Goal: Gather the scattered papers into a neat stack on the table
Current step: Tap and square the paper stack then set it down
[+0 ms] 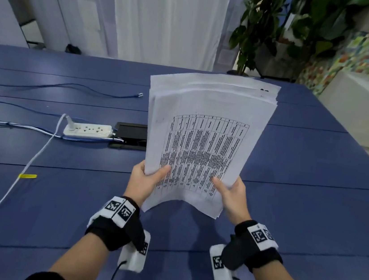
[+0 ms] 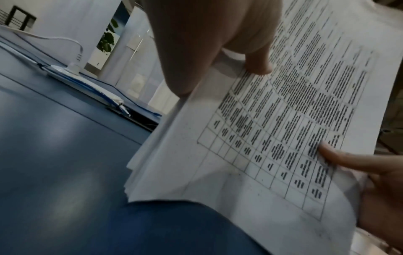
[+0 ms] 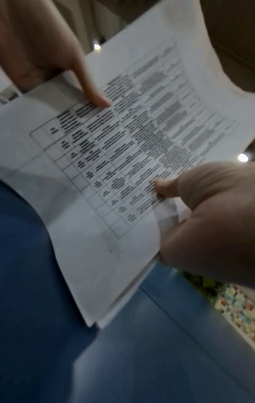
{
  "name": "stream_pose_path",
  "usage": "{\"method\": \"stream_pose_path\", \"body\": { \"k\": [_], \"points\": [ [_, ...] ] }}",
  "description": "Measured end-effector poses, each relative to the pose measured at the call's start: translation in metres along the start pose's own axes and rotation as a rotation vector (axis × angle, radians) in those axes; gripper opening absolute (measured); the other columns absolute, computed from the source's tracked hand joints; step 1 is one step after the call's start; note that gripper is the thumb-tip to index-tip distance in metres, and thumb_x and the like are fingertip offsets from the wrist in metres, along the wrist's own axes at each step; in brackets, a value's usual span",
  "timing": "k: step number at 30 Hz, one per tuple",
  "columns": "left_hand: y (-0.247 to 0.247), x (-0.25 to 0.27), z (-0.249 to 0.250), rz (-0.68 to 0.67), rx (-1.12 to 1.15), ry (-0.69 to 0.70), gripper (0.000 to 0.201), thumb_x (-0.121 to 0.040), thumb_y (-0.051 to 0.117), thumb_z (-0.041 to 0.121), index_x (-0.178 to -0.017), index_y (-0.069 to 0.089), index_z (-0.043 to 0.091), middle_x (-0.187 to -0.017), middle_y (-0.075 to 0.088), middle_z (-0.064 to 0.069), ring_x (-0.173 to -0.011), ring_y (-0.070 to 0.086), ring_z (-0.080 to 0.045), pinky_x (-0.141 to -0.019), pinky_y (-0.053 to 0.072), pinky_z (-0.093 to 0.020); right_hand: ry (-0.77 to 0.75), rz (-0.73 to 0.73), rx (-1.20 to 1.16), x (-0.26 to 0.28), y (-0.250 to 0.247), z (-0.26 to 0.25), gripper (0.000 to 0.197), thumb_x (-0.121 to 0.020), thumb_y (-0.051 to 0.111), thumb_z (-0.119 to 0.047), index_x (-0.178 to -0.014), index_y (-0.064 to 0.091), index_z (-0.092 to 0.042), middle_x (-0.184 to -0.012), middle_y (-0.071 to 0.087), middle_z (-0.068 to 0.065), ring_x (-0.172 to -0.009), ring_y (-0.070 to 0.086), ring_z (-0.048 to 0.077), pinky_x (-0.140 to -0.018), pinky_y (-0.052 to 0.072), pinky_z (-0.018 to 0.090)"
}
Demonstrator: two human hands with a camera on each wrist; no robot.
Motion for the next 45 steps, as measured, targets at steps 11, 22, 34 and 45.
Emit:
{"method": "stream_pose_path", "body": {
  "k": [11,22,34,45],
  "points": [
    [-0.035,-0.008,0.024,0.256,0.117,0.000,0.016,-0.085,0.064,0.011,-0.101,0.061,0.008,-0.087,0.064,0.000,-0.089,0.061,-0.019,-0.091,0.048,-0.035,0.306,-0.066,-0.188,0.012,-0.012,0.005,0.017,-0.081,0.067,-0.003,-0.097,0.064,-0.005,-0.091,0.076,0.007,-0.077,0.072,0.015,-0.065,0.057,0.024],
    [-0.052,0.008,0.009,0.289,0.370,-0.108,0.015,-0.087,0.061,0.007,-0.095,0.058,0.018,-0.092,0.064,0.004,-0.077,0.061,-0.010,-0.061,0.054,-0.025,0.247,-0.042,-0.362,0.024,0.010,-0.005,0.066,-0.052,0.088,-0.023,-0.112,0.064,-0.009,-0.110,0.071,0.008,-0.100,0.068,0.024,-0.082,0.056,0.037],
    [-0.106,-0.003,-0.011,-0.126,-0.172,-0.124,0.054,-0.065,0.080,0.008,-0.115,0.060,0.014,-0.115,0.066,-0.013,-0.101,0.065,-0.032,-0.091,0.051,-0.045,-0.021,0.005,0.046,0.011,-0.059,-0.052,0.021,-0.073,0.073,-0.007,-0.092,0.069,-0.015,-0.088,0.075,-0.004,-0.080,0.071,0.008,-0.070,0.057,0.024],
    [-0.076,0.008,-0.007,-0.085,-0.066,-0.030,0.015,-0.070,0.076,0.000,-0.071,0.075,0.015,-0.072,0.074,0.010,-0.068,0.069,-0.001,-0.062,0.054,-0.013,-0.090,-0.169,0.199,0.006,-0.065,-0.043,0.047,-0.048,0.089,-0.025,-0.088,0.070,-0.011,-0.082,0.076,-0.009,-0.079,0.069,0.003,-0.070,0.053,0.018]
  ]
}}
Point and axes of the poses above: each hand's wrist, its own x-axis away from the middle knuckle, its own y-axis out of the palm, z = x × y, the point moved 4 cm from there along -x, towards the middle knuckle
